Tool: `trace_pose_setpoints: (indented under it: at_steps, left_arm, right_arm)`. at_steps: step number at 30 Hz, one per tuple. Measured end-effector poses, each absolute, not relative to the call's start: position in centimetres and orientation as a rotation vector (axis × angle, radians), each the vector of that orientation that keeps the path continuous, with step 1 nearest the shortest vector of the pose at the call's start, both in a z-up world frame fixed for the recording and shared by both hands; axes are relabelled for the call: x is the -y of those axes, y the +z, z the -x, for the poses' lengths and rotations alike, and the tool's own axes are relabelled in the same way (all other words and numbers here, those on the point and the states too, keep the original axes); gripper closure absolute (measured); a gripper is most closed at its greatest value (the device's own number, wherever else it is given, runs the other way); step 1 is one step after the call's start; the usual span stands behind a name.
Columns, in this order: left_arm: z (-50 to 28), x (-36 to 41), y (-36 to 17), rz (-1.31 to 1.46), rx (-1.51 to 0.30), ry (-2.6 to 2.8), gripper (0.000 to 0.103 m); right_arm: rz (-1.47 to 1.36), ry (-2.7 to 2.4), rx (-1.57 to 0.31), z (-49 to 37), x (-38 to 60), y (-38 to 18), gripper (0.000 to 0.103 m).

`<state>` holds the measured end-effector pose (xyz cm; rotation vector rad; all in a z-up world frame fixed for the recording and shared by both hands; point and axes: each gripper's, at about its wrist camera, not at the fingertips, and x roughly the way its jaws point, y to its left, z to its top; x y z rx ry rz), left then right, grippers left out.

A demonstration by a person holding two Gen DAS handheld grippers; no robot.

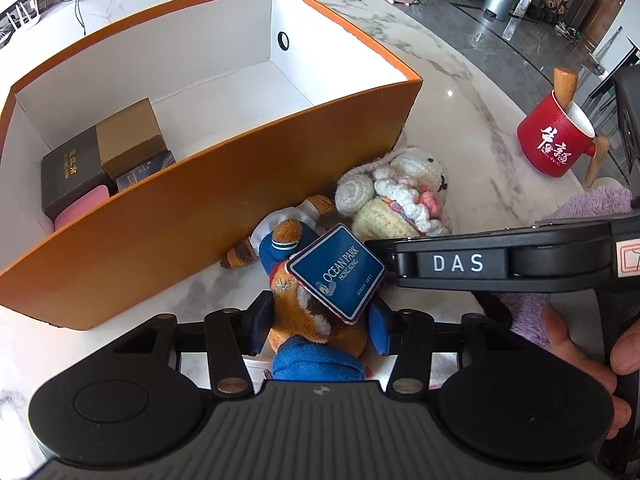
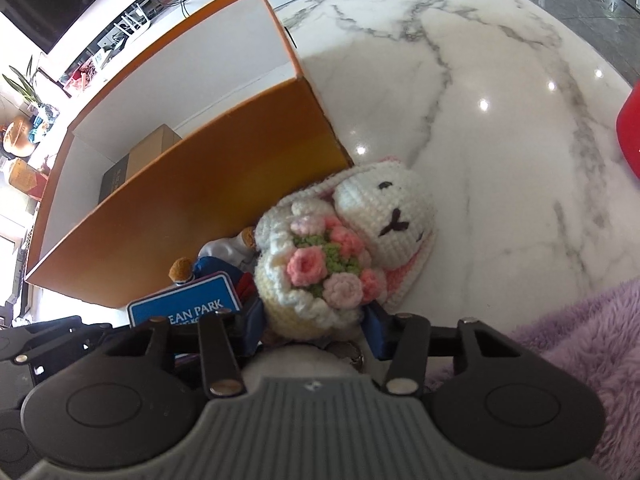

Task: Organize objects
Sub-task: 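Grasp the teddy bear with the left tool while the right tool grasps the crocheted bunny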

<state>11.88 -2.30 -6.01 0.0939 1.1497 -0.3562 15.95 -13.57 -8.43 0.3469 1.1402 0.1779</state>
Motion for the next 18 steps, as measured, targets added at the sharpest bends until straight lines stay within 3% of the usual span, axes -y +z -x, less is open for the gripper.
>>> trace_pose_setpoints:
  at_steps: [5, 18]
  left_arm:
    - [-11.5, 1.7, -5.5, -0.067, -1.143, -0.33, 0.053]
    - [-8.8, 0.5, -0.1, 0.015, -1.004, -0.327, 0.054]
  right_arm:
    - [-0.362, 0.177, -1.116, -15.3, 14.1, -7.8, 0.055]
    - [-0.172, 0.257, -0.97, -13.1, 14.8, -3.2, 0.055]
